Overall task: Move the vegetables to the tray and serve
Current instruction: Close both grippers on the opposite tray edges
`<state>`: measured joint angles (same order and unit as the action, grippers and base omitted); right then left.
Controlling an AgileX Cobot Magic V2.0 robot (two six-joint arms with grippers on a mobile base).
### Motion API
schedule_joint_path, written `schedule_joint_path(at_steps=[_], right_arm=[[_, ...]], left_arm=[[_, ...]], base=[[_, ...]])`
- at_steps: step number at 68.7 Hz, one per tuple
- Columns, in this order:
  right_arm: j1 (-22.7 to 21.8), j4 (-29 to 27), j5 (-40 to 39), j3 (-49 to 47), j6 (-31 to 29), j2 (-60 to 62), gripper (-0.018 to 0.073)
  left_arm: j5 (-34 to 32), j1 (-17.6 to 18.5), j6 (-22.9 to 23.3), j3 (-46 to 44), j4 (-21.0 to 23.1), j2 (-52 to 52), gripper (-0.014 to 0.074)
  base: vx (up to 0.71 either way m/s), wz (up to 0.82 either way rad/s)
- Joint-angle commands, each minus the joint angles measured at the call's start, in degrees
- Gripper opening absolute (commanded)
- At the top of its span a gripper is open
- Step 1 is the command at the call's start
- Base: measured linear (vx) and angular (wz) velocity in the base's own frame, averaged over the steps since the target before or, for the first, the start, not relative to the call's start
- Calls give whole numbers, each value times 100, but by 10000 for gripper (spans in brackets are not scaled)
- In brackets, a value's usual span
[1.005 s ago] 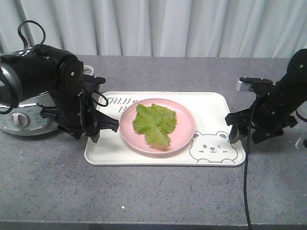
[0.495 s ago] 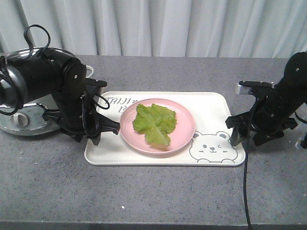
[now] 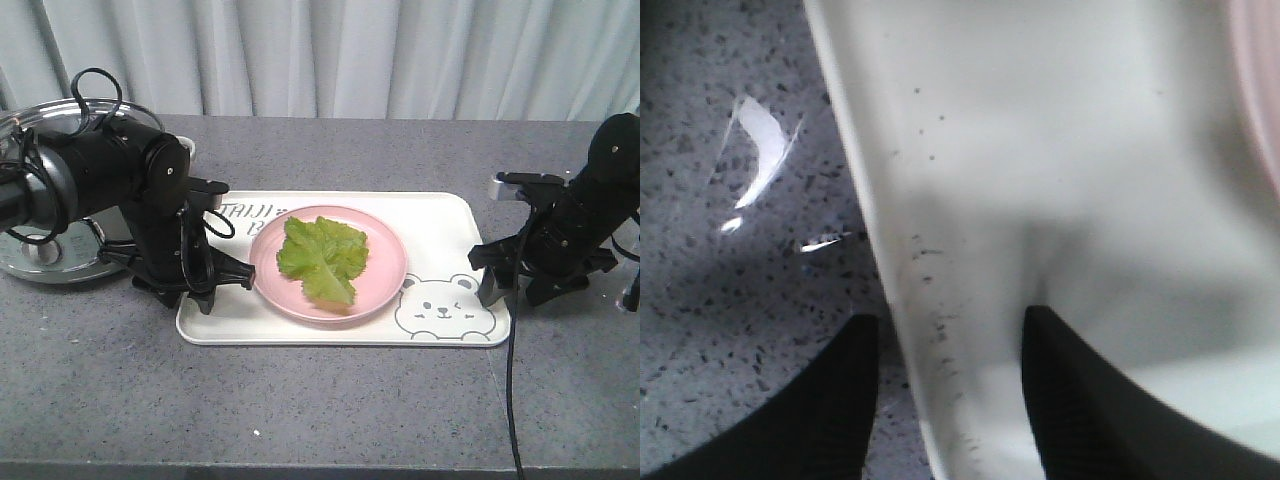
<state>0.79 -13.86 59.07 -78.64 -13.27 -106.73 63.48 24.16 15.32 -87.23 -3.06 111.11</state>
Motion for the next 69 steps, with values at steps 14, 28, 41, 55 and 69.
schedule_joint_path(at_steps=[14,28,41,55,69], right_arm=[[-30,-194,-99,-158,-6,244,426],[-30,-204,117,-158,-39,-36,307],[-30,-296,196,-158,-246,-171,150],[-30,-680,183,-158,-474,-166,29],[-30,-807,208,-158,-500,-152,0]], left_arm=[[-50,17,-15,-144,170,-172,324],[6,17,-68,-144,270,-172,317],[48,17,-122,-144,306,-172,210],[44,17,-436,-144,565,-172,12],[11,17,-715,-162,944,-186,-7]], base=[[0,0],[0,0],[0,0],[0,0],[0,0]])
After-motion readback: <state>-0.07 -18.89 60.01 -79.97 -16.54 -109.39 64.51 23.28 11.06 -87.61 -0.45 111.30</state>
